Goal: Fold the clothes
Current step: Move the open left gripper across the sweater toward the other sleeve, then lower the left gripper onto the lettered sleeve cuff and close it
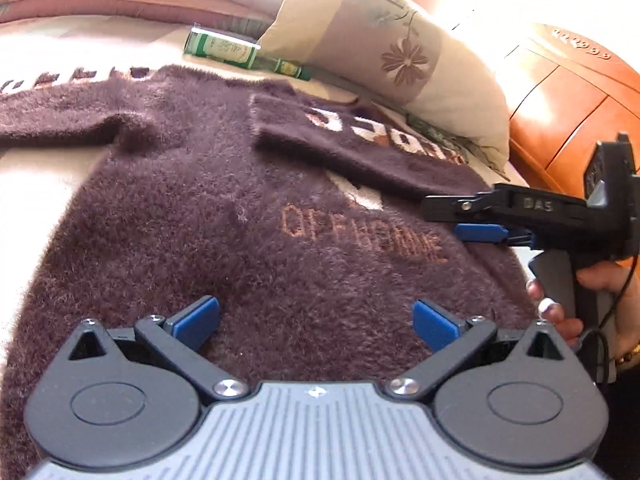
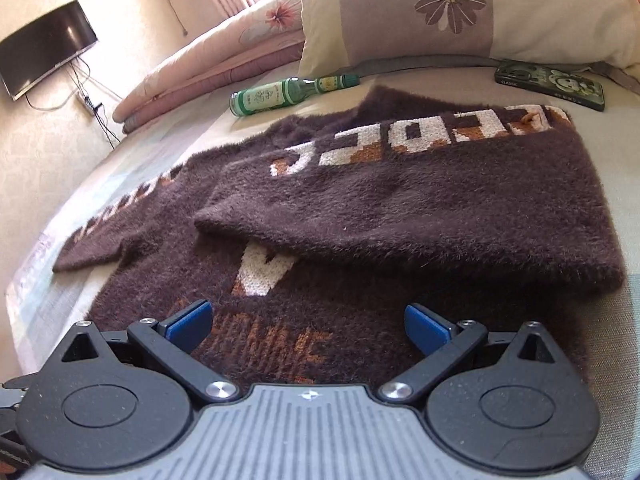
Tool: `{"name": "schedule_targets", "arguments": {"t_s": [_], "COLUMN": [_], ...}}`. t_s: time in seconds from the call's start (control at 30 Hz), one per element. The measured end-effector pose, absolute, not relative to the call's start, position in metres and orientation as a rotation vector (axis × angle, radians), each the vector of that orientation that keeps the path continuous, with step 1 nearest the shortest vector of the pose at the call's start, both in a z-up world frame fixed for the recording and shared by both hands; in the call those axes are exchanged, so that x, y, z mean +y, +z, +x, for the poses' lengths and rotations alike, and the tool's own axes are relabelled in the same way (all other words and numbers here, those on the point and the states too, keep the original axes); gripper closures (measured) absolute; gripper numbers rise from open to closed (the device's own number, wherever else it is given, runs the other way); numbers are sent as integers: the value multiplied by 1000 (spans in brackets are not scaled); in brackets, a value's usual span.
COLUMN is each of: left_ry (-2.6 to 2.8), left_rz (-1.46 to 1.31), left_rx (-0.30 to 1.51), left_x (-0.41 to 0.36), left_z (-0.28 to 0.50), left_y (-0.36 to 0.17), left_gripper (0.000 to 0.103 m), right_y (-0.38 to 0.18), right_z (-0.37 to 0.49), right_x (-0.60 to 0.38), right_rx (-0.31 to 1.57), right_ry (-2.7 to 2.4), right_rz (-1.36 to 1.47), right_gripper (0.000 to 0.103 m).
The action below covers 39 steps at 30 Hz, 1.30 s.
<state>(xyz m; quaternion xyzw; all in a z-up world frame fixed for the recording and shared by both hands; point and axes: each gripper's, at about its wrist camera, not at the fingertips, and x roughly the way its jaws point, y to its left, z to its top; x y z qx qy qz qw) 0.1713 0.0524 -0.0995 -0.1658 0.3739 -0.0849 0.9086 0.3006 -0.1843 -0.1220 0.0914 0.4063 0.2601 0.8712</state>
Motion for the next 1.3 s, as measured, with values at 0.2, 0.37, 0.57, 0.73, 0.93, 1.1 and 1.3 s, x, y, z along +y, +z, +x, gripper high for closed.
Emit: {"name": "schedule_targets", "arguments": {"t_s": [0.2,0.37,0.57,0.73,0.93,1.1,1.3], "left_ry": [-88,-110,-79,-90,-85,-43,87], "left_rz": [-353,-383,-343,-365,-447,-499,-577], "left_rx": [728,781,754,768,726,674,651], "left_x": [64,74,79,91,112,144,203], "left_z": [177,176,161,150,151,159,181], "left_y": [-86,-95,-89,-98,-86,-75,-75], "left_gripper": [1,1,1,1,1,1,1], "right_y": [-120,-119,-119,-120,-120,-110,-99], "right_z": [294,288,278,276,272,263,248], "right_x": [-170,-158,-141,-136,-131,-136,-130], "right_rx": [831,814,775,775,750,646,521], "right_ry": [561,575,612,667,703,805,840], "right_rz": [133,86,33,96,135,210,139], "right_gripper": [0,0,0,0,0,0,0]}}
